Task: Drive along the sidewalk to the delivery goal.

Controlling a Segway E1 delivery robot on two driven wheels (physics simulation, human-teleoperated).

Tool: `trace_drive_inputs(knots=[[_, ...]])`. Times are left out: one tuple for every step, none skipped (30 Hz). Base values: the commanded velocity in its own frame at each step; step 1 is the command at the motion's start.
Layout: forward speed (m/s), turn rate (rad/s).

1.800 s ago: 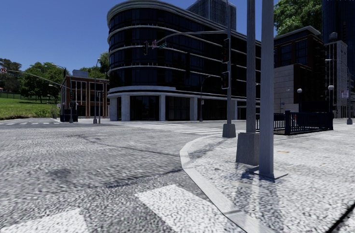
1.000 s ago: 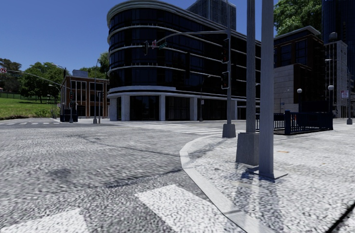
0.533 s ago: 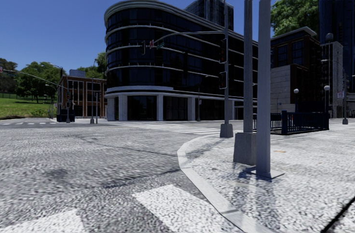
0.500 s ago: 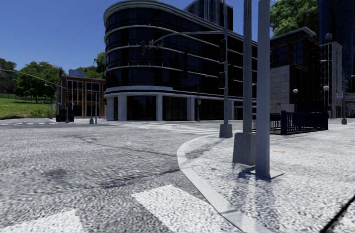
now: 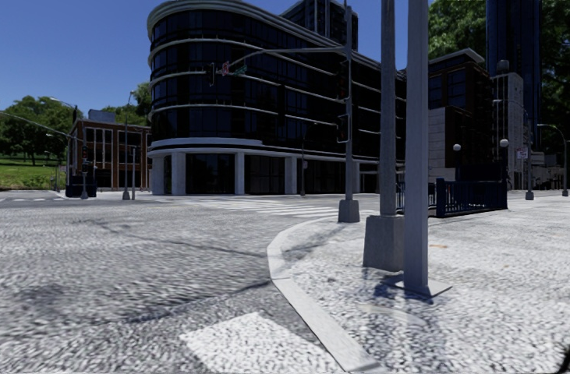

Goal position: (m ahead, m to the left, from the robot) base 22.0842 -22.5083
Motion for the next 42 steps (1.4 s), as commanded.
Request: trace_drive_inputs(knots=[[0.82,-0.31],[0.81,-0.34],[0.81,-0.34],[0.80,-0.40],[0.80,-0.41],[0.80,-0.42],[0.77,-0.42],[0.77,-0.42],[0.75,-0.42],[0.73,-0.43],[0.71,-0.49],[0.71,-0.49],[0.70,-0.51],[0.69,-0.52],[0.69,-0.52],[0.69,-0.52],[0.69,-0.52],[0.69,-0.52],[0.69,-0.52],[0.69,-0.52],[0.69,-0.53],[0.69,-0.56],[0.69,-0.58],[0.69,-0.58],[0.69,-0.59],[0.69,-0.60],[0.69,-0.60],[0.69,-0.60],[0.69,-0.60],[0.68,-0.60],[0.68,-0.61],[0.68,-0.63],[0.68,-0.63],[0.68,-0.66],[0.68,-0.67],[0.68,-0.68],[0.68,-0.68],[0.68,-0.68],[0.68,-0.68],[0.68,-0.68],[0.68,-0.68],[0.68,-0.68]])
